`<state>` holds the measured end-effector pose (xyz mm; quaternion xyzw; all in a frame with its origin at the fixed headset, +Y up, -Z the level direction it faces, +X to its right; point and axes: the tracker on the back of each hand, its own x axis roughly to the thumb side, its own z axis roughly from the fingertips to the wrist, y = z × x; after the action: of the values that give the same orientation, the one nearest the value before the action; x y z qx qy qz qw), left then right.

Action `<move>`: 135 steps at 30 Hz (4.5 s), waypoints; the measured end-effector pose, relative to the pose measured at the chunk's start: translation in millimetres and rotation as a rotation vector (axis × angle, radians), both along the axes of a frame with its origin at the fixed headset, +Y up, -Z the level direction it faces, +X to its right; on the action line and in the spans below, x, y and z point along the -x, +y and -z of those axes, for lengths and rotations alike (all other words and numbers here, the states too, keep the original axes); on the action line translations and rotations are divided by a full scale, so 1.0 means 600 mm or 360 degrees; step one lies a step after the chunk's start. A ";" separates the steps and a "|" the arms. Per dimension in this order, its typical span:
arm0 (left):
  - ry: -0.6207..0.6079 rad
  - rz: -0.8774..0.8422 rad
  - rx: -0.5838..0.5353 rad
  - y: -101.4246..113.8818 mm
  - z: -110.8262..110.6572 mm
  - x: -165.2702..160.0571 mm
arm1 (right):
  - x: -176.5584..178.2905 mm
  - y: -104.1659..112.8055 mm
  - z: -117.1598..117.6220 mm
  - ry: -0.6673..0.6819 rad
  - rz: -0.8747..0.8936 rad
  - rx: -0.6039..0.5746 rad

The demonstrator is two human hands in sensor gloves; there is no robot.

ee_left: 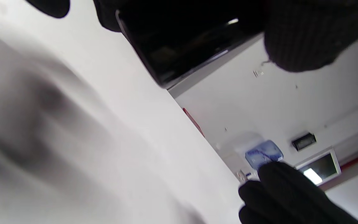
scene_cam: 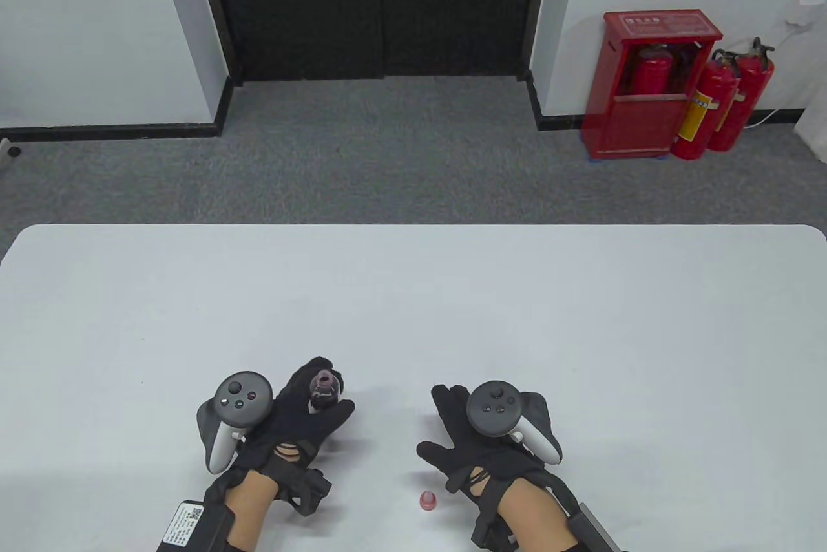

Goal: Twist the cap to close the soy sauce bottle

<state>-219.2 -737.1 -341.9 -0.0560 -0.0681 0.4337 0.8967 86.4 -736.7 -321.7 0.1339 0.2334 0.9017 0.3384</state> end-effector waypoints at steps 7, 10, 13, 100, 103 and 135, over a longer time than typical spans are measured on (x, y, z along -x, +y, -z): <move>-0.0110 -0.0102 0.0111 -0.005 -0.010 -0.025 | 0.008 -0.006 -0.002 0.0049 -0.0005 0.0039; -0.0131 -0.0022 0.0097 -0.009 -0.010 -0.026 | 0.012 -0.008 -0.004 0.0083 -0.0018 0.0057; -0.0196 0.0081 0.0109 -0.014 -0.007 -0.028 | 0.018 -0.007 -0.005 0.0128 -0.0066 0.0044; -0.0529 0.0676 -0.0042 -0.021 -0.032 -0.102 | 0.027 0.044 -0.024 0.0283 0.0190 -0.0885; -0.0533 0.0662 -0.0034 -0.022 -0.031 -0.103 | 0.028 0.044 -0.025 0.0294 0.0189 -0.0877; -0.0611 0.0743 -0.0092 -0.019 -0.035 -0.113 | 0.025 0.044 -0.019 0.0265 0.0154 -0.0790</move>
<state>-151.1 -748.3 -321.0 -0.1256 -0.2340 0.1954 0.9441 71.2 -710.0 -310.1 0.2974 0.0256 0.9000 0.3176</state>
